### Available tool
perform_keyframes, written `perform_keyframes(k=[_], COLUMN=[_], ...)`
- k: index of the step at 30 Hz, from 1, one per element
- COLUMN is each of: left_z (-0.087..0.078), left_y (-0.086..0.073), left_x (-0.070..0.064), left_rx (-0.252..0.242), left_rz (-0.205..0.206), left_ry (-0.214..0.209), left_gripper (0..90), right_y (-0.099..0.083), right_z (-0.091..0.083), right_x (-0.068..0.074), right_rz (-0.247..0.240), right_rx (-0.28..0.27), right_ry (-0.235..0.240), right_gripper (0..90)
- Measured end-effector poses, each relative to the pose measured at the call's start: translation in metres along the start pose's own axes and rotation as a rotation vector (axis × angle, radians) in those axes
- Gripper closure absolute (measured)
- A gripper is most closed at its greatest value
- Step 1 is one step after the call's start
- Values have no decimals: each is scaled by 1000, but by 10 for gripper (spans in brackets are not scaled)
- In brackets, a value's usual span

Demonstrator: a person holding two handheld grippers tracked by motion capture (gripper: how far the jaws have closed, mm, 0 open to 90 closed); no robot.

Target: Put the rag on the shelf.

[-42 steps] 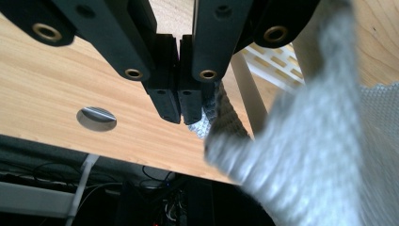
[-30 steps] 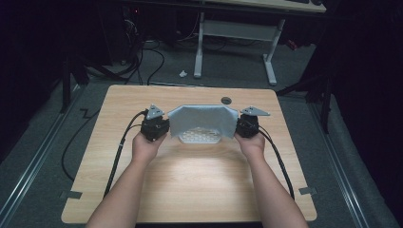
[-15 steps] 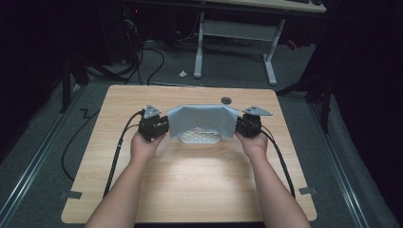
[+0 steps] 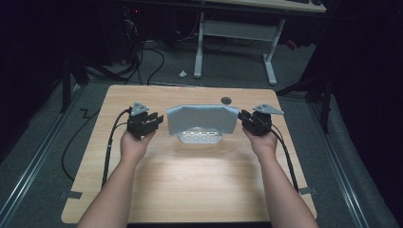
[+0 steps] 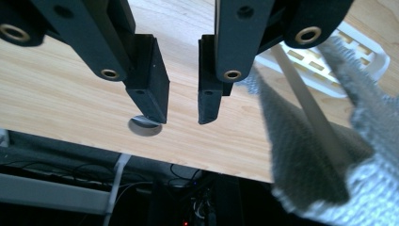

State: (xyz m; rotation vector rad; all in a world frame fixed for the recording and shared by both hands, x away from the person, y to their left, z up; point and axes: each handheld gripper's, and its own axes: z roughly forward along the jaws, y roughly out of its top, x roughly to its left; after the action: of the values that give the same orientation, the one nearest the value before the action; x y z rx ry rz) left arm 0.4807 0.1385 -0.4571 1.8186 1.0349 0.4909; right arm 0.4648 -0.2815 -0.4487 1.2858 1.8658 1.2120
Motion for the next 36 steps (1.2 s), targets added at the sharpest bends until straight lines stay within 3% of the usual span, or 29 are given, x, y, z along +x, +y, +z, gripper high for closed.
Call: perform_keyframes(k=[12, 17, 20, 24, 26, 29, 33, 36], left_z=[-17, -36, -52, -72, -81, -91, -97, -88], left_y=[-4, -12, -20, -32, -41, -56, -80, -96], left_x=[12, 9, 4, -7, -14, -27, -52, -81], left_rx=[-16, -58, -71, -62, -54, -17, 22, 69], left_rz=[-11, -14, -3, 27, 29, 44, 26, 28], left_ry=[36, 25, 11, -3, -24, -45, -110, -175], left_gripper=[649, 610, 591, 563, 552, 534, 522, 513], right_y=[-3, -6, -10, -15, -18, -28, -47, -65], right_z=[-14, -27, -37, -56, -68, -88, -110, -116], right_x=[-14, -8, -4, 7, 14, 27, 48, 66], right_rz=[14, -13, -34, -101, -120, -129, -132, -117], right_rx=[2, -31, -3, -7, 4, -23, -19, 9], right_ry=[-24, -13, -6, -13, -11, 5, 23, 55], right_gripper=[713, 702, 676, 633, 614, 581, 541, 494])
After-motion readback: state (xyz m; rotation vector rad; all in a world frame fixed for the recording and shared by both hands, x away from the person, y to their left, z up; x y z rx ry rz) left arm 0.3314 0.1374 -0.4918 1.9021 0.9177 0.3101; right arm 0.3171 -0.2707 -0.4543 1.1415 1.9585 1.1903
